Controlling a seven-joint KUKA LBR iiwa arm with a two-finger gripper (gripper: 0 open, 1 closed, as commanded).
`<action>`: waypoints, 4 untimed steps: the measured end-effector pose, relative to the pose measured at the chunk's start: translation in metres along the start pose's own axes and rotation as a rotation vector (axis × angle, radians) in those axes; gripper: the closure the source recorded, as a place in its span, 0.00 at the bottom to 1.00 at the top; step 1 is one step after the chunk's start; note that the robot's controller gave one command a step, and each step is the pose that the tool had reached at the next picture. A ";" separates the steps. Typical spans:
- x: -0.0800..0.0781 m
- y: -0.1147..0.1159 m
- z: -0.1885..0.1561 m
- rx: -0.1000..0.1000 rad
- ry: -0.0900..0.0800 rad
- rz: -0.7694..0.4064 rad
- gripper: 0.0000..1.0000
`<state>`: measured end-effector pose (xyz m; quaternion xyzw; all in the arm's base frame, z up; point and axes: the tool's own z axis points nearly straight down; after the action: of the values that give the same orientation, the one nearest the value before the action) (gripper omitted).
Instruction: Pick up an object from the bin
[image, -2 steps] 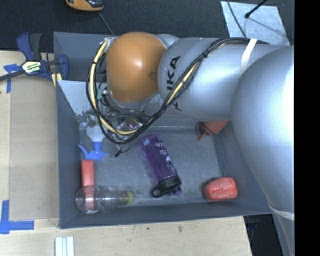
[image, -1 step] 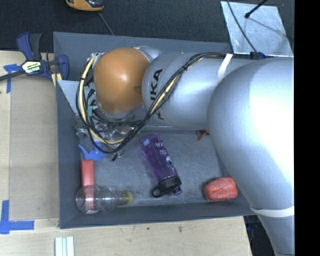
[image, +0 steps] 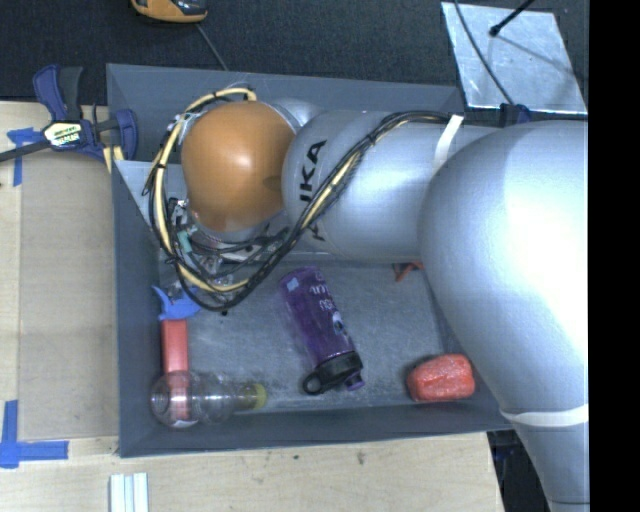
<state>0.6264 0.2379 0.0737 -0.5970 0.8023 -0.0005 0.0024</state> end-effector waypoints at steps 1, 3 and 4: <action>0.000 0.000 0.000 0.000 0.000 0.000 1.00; 0.000 0.002 -0.019 -0.003 0.000 0.001 1.00; 0.000 0.001 -0.031 -0.001 0.000 0.001 1.00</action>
Offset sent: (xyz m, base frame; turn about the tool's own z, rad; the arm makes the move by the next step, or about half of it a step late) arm 0.0001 -0.0002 0.0469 0.0000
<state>0.6253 0.2380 0.1050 -0.5967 0.8025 0.0002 0.0022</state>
